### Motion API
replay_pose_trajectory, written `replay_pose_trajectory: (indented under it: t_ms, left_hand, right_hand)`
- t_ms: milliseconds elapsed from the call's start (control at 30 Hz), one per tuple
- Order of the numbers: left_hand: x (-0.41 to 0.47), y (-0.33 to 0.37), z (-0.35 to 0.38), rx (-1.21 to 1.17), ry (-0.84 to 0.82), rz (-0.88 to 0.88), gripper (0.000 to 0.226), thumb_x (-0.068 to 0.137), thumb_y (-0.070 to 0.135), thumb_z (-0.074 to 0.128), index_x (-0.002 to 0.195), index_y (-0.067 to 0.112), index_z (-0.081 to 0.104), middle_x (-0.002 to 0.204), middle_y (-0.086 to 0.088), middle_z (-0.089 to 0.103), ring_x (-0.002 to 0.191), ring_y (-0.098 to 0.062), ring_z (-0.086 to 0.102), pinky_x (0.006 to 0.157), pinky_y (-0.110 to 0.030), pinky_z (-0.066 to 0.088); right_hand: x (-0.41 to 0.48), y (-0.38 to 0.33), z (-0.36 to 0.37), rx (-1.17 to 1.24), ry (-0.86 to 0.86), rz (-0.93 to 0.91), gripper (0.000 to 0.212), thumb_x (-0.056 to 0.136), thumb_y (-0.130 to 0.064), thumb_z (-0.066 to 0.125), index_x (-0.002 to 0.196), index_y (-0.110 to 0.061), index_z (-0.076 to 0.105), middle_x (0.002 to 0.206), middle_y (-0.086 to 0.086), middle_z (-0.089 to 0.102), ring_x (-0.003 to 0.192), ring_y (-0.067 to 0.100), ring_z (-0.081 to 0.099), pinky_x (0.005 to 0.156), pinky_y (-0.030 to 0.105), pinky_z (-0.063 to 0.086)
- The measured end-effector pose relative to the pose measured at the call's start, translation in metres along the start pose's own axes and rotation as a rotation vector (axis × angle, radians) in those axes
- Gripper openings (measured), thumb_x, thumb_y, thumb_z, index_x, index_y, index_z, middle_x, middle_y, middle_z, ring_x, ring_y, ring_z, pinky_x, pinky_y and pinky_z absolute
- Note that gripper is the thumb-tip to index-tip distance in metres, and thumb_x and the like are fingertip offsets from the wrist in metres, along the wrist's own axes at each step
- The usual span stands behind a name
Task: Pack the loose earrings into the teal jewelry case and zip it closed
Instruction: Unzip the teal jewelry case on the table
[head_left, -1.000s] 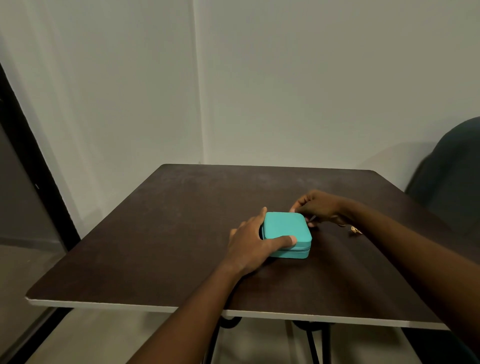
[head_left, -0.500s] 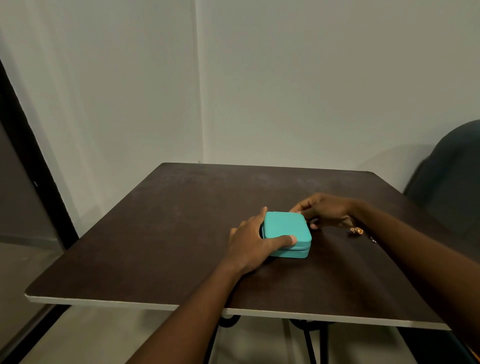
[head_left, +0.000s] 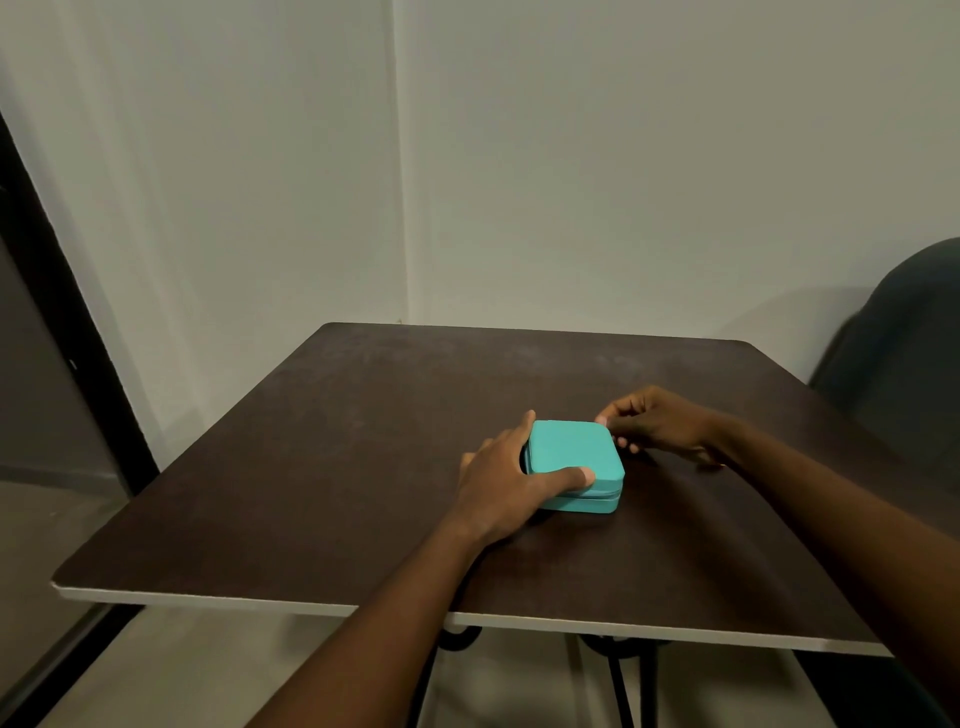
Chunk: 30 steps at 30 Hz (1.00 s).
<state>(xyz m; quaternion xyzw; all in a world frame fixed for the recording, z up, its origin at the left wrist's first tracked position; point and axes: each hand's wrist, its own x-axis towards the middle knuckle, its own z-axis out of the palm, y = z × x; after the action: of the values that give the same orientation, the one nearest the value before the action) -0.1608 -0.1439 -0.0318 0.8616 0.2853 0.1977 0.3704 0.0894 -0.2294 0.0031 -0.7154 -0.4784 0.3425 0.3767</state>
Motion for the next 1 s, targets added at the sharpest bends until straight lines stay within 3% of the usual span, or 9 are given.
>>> replay_pose_trajectory:
  t_ms: [333, 600, 1000]
  left_hand:
    - [-0.001, 0.000, 0.001, 0.000, 0.018, 0.007, 0.103, 0.075, 0.076, 0.064, 0.159, 0.033, 0.022, 0.156, 0.008, 0.041, 0.138, -0.016, 0.038, 0.112, -0.041, 0.028]
    - [-0.001, 0.001, 0.002, 0.005, 0.025, 0.005, 0.101, 0.077, 0.074, 0.064, 0.159, 0.032, 0.022, 0.157, 0.006, 0.039, 0.140, -0.019, 0.037, 0.113, -0.043, 0.025]
    - [-0.002, 0.003, 0.002, 0.018, 0.007, 0.000, 0.108, 0.070, 0.082, 0.054, 0.159, 0.030, 0.022, 0.158, 0.004, 0.040, 0.141, -0.022, 0.039, 0.114, -0.045, 0.025]
  right_hand:
    - [-0.044, 0.007, 0.008, 0.038, 0.039, 0.011, 0.022, 0.098, -0.018, 0.061, 0.099, 0.001, 0.073, 0.084, 0.011, 0.068, 0.069, 0.012, 0.056, 0.060, 0.022, 0.049]
    - [-0.092, 0.002, 0.029, 0.023, 0.063, -0.011, 0.016, 0.098, -0.006, 0.058, 0.104, -0.001, 0.072, 0.090, 0.012, 0.075, 0.069, 0.014, 0.065, 0.061, 0.023, 0.055]
    - [-0.129, -0.007, 0.083, 0.041, 0.448, 0.080, 0.007, 0.092, -0.012, 0.068, 0.091, -0.007, 0.073, 0.079, 0.006, 0.077, 0.057, 0.015, 0.065, 0.051, 0.025, 0.054]
